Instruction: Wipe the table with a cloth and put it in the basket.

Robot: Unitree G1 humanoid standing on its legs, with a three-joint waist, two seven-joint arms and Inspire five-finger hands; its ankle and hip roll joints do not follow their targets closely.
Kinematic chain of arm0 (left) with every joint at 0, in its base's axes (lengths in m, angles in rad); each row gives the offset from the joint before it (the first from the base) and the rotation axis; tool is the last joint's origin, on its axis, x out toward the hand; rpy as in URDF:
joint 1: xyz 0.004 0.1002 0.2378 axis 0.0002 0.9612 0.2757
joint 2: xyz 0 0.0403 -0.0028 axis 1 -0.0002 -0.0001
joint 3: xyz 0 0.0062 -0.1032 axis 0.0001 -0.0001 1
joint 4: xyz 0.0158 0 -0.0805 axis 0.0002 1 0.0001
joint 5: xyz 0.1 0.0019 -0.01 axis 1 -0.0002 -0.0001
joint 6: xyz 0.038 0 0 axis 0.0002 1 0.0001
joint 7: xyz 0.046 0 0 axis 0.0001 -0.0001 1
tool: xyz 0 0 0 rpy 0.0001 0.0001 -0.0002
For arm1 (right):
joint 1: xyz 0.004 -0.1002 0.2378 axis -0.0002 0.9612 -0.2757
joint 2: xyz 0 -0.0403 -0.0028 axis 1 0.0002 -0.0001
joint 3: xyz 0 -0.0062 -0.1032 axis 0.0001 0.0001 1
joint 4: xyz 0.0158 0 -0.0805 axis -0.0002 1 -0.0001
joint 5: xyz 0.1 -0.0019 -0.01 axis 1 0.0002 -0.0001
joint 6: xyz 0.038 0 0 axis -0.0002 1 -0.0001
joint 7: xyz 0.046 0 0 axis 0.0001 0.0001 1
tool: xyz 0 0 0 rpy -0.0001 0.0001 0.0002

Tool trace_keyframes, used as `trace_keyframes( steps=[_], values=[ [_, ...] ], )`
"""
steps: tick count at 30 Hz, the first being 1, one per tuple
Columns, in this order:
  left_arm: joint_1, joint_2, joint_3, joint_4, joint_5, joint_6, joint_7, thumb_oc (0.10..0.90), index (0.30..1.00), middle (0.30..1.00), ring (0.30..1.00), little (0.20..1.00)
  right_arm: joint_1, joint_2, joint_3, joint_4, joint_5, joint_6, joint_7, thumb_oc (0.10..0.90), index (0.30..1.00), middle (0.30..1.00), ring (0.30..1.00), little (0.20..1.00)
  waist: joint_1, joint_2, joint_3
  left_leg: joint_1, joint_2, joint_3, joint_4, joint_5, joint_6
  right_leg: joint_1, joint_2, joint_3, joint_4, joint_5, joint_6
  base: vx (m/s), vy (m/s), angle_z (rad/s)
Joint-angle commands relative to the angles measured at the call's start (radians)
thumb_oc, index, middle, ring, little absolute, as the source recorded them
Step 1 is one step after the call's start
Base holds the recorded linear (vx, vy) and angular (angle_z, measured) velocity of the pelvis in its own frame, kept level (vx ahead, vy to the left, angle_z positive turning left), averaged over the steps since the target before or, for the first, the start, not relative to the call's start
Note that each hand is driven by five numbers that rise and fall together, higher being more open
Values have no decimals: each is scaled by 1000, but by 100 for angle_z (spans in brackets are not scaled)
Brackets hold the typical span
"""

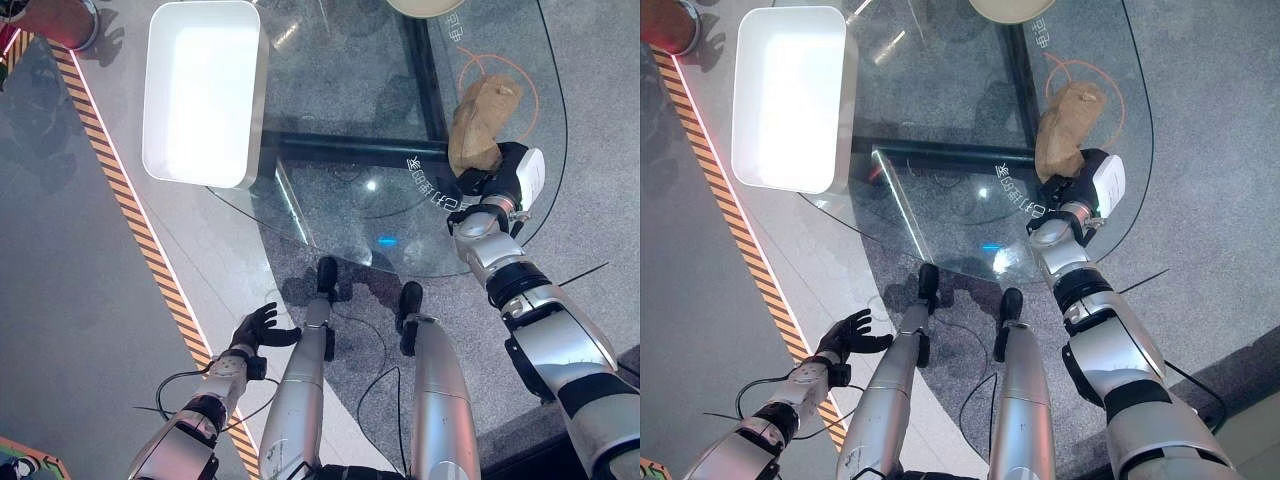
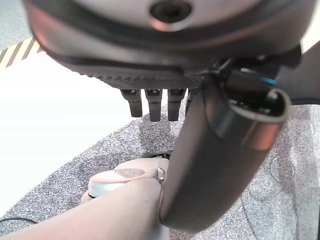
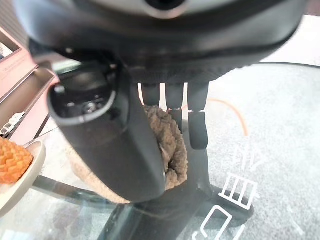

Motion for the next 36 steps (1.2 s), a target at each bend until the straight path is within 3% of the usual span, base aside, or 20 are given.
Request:
trace_keyframes(
  steps=[1,15,21,30,36],
  values=[
    [9,-2,-23,17,13,3,15,800,900,900,900,900,-89,-11,61,-32,-85,-27,20,100,300,300,300,200,20,19,-16,-1,-108,100,137,-158,102,34,43,-8,-231,140,23,0,0,0],
    [-1,5,-25,2,22,16,16,800,900,900,900,900,-135,-21,174,-166,-348,-4,47,100,300,300,300,200,27,12,-16,-3,-114,89,132,-154,103,34,40,-14,-242,148,28,0,0,0],
    [-8,10,-27,-5,24,25,14,800,900,900,900,900,-167,-22,262,-222,-480,-8,101,100,300,300,300,200,34,15,-16,0,-121,82,126,-150,103,38,38,-18,-249,149,27,0,0,0],
    [-22,4,-37,-19,28,38,14,800,900,900,900,900,-179,2,333,-273,-560,-21,159,100,300,300,300,200,42,13,-16,2,-127,74,125,-146,101,43,34,-25,-254,151,30,-6,-3,7],
    [-26,8,-32,-26,39,53,18,800,900,900,900,900,-165,21,379,-298,-637,-31,268,100,300,300,300,200,49,11,-16,10,-132,68,118,-144,101,51,30,-32,-258,152,33,0,0,1]
  ],
)
